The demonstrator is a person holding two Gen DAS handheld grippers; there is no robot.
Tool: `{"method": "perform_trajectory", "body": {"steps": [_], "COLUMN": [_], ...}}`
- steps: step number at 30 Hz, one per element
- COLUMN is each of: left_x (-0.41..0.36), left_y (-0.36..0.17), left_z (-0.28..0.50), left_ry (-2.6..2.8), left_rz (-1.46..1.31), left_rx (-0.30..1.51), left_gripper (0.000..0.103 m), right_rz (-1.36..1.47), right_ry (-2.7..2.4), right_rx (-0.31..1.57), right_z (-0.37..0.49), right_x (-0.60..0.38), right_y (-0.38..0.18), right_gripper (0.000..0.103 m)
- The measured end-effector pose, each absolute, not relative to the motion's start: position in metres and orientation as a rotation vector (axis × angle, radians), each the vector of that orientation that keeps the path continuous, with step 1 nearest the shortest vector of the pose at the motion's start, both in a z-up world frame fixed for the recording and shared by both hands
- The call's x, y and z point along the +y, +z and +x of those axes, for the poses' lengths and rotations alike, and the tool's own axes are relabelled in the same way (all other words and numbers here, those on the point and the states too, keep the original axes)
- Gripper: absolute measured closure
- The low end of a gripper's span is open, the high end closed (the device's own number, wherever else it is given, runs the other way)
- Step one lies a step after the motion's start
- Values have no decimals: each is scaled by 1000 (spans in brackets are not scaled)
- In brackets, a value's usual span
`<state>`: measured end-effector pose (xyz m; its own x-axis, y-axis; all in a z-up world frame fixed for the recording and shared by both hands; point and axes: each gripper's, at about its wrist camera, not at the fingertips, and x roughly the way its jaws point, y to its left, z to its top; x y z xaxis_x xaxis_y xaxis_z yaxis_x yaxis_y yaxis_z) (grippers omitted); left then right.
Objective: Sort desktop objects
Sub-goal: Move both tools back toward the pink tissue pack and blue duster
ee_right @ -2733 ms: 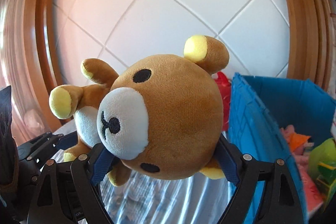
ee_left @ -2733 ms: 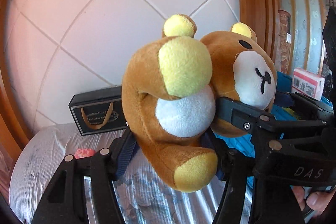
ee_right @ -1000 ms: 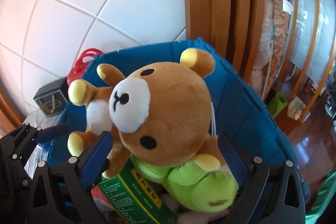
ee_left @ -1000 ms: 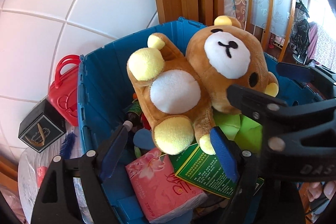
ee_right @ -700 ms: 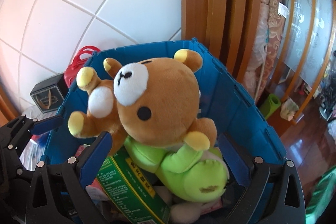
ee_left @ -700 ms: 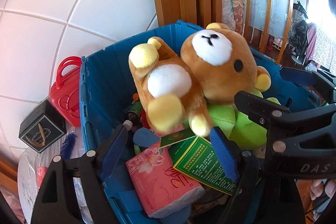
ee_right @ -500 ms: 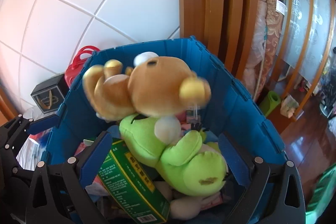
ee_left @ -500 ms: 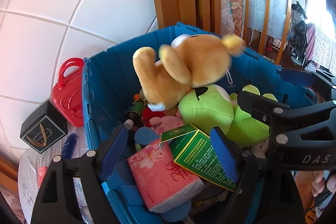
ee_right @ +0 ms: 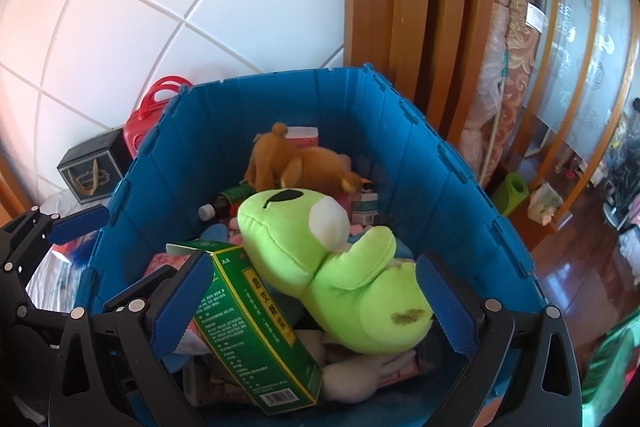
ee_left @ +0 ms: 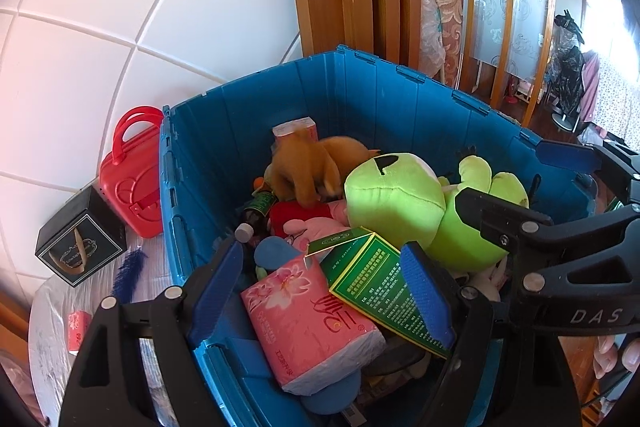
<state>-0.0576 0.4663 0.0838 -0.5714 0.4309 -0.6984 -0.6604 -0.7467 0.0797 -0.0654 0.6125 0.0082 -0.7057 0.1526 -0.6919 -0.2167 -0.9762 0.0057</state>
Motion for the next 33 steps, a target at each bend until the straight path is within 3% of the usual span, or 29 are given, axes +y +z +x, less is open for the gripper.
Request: {"method": "perform_trajectory", "body": {"steps": [16,33], "left_x": [382,139], "left_y": [99,77], "left_z": [-50,-98], "left_ry": [2406,2658], "left_rz": [-808,-886], "left_rx": [302,174], "left_gripper": [22,22], "right_rz": [-1051,-1073], "right_ry": [2777,3006], "right_rx": [104,-22], "right_z": [-60,-112], "right_x": [559,348], "right_y": [24,39], "right_gripper": [0,0]}}
